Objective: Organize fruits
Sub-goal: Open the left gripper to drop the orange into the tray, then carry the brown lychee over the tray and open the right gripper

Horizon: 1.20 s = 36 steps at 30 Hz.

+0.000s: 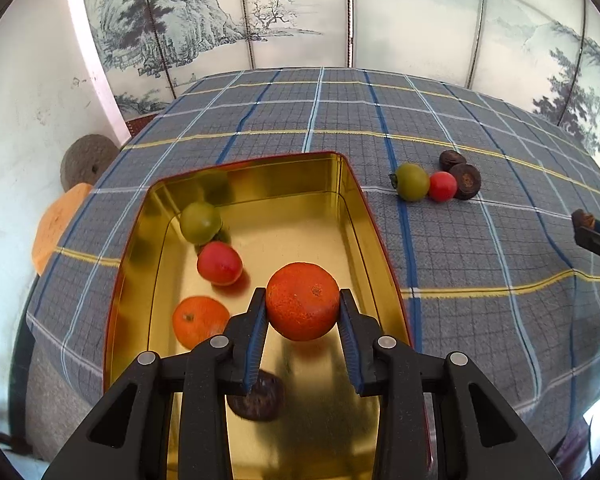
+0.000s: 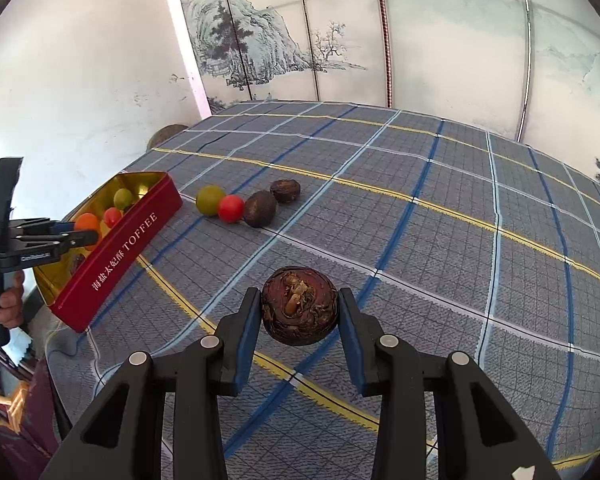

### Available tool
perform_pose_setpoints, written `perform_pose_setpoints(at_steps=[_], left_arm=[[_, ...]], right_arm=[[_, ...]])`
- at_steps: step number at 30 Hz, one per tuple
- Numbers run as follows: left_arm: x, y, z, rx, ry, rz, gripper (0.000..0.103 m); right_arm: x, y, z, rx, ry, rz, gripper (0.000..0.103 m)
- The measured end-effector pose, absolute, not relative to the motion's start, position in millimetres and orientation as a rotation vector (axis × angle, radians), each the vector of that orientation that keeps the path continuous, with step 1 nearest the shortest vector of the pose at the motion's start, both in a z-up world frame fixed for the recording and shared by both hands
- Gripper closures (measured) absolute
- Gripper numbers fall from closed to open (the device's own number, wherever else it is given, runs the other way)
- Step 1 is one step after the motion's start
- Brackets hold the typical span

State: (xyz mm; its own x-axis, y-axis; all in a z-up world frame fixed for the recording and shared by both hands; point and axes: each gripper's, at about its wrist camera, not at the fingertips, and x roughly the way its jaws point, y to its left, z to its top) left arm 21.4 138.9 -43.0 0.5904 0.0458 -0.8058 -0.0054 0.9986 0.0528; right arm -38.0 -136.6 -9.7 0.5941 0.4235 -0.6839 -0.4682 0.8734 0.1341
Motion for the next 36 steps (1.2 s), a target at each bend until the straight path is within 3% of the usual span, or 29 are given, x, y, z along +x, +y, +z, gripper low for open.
perform_pose_setpoints(at_steps=[15,23,36], left_arm=[[35,143,-53,0.041,0.974,0.040,0.066],[32,141,-46,0.059,0.929,0.049,0.045],[7,143,-29,0.036,0.874,0.092,0.044]], right_arm=[[-39,-129,-6,-0.070,0.778,0.530,0.068],[-40,-126,-4,-0.075,0.774,0.531,0.068],[-48,-101,20,-0.105,0.738,0.590,0.068]])
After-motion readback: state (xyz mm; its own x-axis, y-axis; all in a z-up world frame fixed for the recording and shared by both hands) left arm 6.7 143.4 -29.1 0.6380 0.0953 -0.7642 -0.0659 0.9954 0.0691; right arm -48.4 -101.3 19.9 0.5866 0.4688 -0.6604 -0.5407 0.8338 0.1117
